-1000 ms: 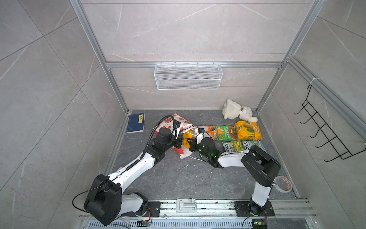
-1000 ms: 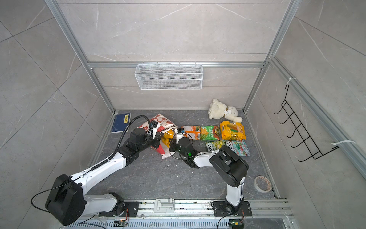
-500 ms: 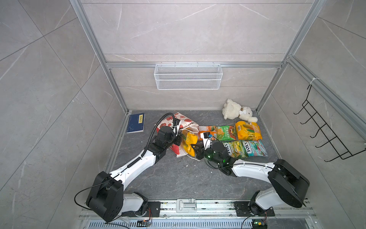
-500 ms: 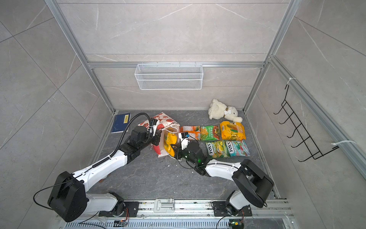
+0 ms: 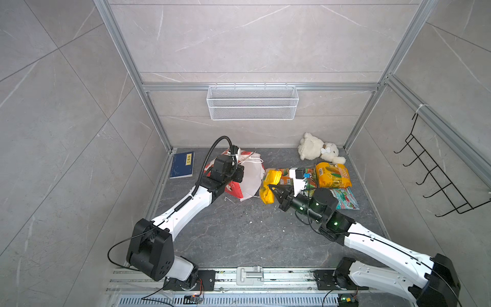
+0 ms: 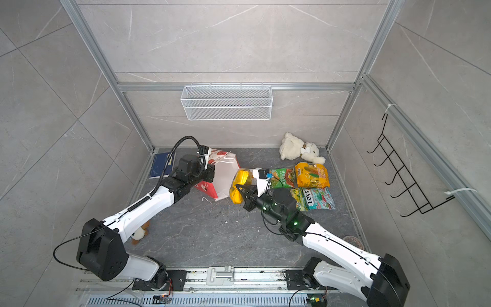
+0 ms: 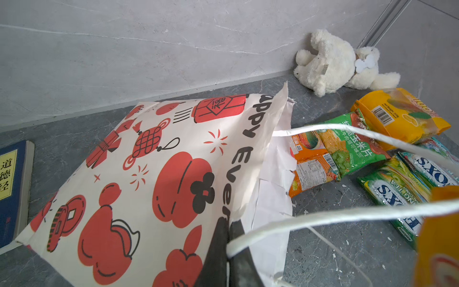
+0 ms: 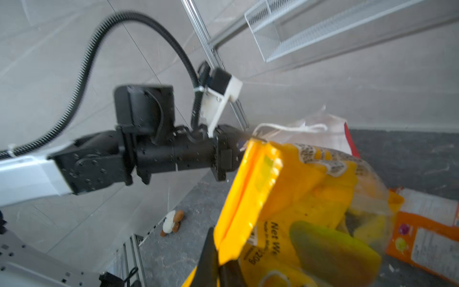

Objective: Take the snacks out of the paper bag
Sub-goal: 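Grasp the yellow pack with the right gripper while the left lifts the bag, then pull out the yellow pack with the right gripper while the left stands the bag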

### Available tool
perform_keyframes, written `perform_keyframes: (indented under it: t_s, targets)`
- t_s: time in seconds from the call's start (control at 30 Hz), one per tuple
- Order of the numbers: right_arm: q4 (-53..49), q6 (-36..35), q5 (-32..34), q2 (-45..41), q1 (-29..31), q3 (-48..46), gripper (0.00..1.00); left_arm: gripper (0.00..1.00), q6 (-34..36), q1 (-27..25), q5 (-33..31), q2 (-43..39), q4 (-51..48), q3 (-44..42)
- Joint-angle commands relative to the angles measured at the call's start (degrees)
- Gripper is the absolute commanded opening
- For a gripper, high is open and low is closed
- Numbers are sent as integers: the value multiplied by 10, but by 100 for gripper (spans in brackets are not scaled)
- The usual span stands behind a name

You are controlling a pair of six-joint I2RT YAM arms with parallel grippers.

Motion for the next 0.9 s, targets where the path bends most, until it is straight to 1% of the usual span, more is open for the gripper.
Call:
perform_keyframes:
  t_s: [0.0,0.07,0.13,0.2,0.3,0.37,0.43,0.5,0.63,0.73,0.87]
  targets:
    - [-28,-26,44,-51,-1,66,0,0,-47,15,38,-4,-55,55]
    - [-68,-27,93,-75,-2,84,0,0,-68,20,50,-8,-102,95]
    - [-87,-33,143,-106,-3,86,0,0,-96,32,68,-13,-161,143]
    - [-127,-45,199,-129,-4,101,0,0,-125,55,110,-16,-210,185]
    - [-220,-52,268,-129,-9,153,0,0,-180,101,178,-9,-267,240]
    - [-265,-53,289,-116,-14,180,0,0,-191,122,199,-5,-277,254]
    - [-281,-40,291,-111,-23,181,0,0,-188,144,199,4,-289,258]
    - [-276,-26,280,-114,-30,169,0,0,-188,170,204,11,-278,238]
    - [-294,-10,245,-93,-38,173,0,0,-201,224,246,43,-245,193]
    - [-305,-6,194,-51,-42,184,0,0,-190,232,245,63,-242,188]
    - [-330,4,143,12,-44,208,0,0,-178,240,216,57,-237,173]
